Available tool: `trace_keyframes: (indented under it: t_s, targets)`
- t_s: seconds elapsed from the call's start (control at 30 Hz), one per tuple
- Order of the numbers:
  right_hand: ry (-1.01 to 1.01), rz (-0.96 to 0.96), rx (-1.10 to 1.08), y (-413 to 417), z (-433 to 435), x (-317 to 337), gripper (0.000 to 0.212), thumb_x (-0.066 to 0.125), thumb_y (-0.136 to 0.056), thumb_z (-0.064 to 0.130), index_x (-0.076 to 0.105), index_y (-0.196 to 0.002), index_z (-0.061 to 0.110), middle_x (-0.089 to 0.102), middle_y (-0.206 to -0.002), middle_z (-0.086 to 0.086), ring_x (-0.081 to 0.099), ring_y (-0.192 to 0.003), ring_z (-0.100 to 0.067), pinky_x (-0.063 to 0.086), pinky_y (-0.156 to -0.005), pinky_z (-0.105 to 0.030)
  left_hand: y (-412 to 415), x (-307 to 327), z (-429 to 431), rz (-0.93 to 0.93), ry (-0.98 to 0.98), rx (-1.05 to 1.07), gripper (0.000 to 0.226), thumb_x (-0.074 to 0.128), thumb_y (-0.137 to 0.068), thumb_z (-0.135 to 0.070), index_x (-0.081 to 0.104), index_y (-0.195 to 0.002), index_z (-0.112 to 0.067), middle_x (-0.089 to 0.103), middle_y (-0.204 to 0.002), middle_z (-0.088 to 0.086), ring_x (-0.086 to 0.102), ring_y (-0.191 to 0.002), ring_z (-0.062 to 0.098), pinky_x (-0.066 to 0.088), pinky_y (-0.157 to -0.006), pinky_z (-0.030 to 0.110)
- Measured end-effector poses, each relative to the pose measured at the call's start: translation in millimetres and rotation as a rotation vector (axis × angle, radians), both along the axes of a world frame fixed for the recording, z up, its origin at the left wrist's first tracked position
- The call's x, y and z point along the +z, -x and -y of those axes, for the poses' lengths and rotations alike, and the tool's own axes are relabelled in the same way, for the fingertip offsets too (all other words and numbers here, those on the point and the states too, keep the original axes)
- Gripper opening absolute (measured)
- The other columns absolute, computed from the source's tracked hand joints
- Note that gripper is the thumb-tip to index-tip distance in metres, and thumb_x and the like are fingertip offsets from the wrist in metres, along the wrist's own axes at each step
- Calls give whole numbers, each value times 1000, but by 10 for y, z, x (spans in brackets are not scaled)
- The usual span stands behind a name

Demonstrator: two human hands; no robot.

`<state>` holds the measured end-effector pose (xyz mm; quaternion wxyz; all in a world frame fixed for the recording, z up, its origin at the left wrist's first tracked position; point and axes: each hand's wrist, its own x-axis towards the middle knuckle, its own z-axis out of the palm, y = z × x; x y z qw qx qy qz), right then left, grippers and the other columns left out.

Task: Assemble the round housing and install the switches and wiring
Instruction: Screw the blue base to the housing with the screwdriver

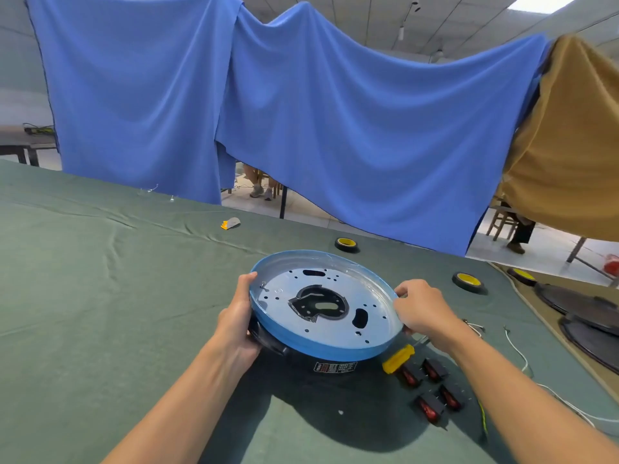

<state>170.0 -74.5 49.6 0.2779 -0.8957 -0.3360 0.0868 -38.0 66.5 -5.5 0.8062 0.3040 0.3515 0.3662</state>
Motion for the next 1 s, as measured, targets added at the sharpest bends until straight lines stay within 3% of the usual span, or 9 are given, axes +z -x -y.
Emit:
trace_keyframes:
  t_s: [0.23, 0.33, 0.4, 0.47, 0.53, 0.6, 0.7, 0.87, 1.0]
  targets:
    - [-63, -20, -19, -199, 98, -13, 17, 50, -92, 6, 60, -82, 15, 67, -73, -6, 58, -41, -11, 40, -36, -17, -306, 42, -151, -45, -20, -144, 40, 65, -79, -52, 67, -91, -14, 70, -80, 8, 67, -70, 29, 55, -60, 35]
    - [16, -11, 0, -289, 100, 3, 14, 48, -90, 8, 61, -87, 12, 69, -72, -7, 63, -49, -13, 50, -46, -24, -383, 53, -275, -57, -34, -215, 41, 65, -80, -53, 67, -85, -13, 70, -75, 8, 68, -61, 27, 55, -54, 33]
    - [120, 188, 1, -340, 63, 47, 17, 46, -92, 15, 60, -101, 10, 67, -92, -8, 65, -76, -21, 53, -65, -34, -396, 47, -371, -77, -40, -269, 46, 67, -78, -55, 67, -93, -12, 68, -88, 10, 67, -72, 29, 55, -62, 36]
    - [78, 436, 26, -333, -28, 134, 21, 47, -96, 21, 58, -111, 13, 61, -109, -5, 56, -96, -23, 47, -78, -35, -401, 36, -442, -69, -51, -330, 53, 68, -77, -57, 67, -105, -12, 66, -104, 13, 65, -87, 31, 55, -74, 41]
    - [-60, 419, 189, -209, -195, 277, 21, 49, -97, 23, 61, -112, 16, 62, -107, 0, 55, -98, -19, 45, -80, -31, -402, 18, -484, -53, -65, -362, 64, 67, -77, -60, 67, -116, -9, 66, -117, 18, 64, -95, 32, 53, -86, 45]
    - [-49, 337, 411, -41, -434, 384, 18, 52, -97, 26, 65, -108, 21, 63, -100, 5, 58, -93, -13, 45, -76, -25, -401, -6, -497, -33, -57, -365, 75, 65, -78, -64, 64, -125, -5, 63, -127, 20, 64, -101, 34, 50, -95, 48]
    - [49, 355, 619, 182, -865, 396, 19, 54, -97, 25, 67, -110, 20, 64, -101, 4, 56, -91, -13, 43, -74, -24, -390, -41, -516, 10, -56, -387, 76, 62, -80, -67, 66, -123, -4, 65, -123, 21, 66, -101, 34, 52, -91, 47]
    - [106, 327, 712, 330, -1351, 229, 33, 62, -94, 27, 62, -126, 16, 65, -112, -2, 56, -91, -14, 44, -75, -25, -358, -99, -566, 94, -29, -416, 74, 58, -86, -63, 64, -125, -1, 63, -126, 20, 64, -107, 33, 49, -99, 45]
    - [114, 371, 735, 330, -1473, 164, 33, 64, -93, 24, 64, -125, 16, 67, -110, -3, 58, -91, -15, 48, -76, -29, -362, -127, -610, 126, -13, -438, 75, 60, -85, -60, 62, -126, 2, 61, -129, 22, 60, -116, 35, 47, -103, 46]
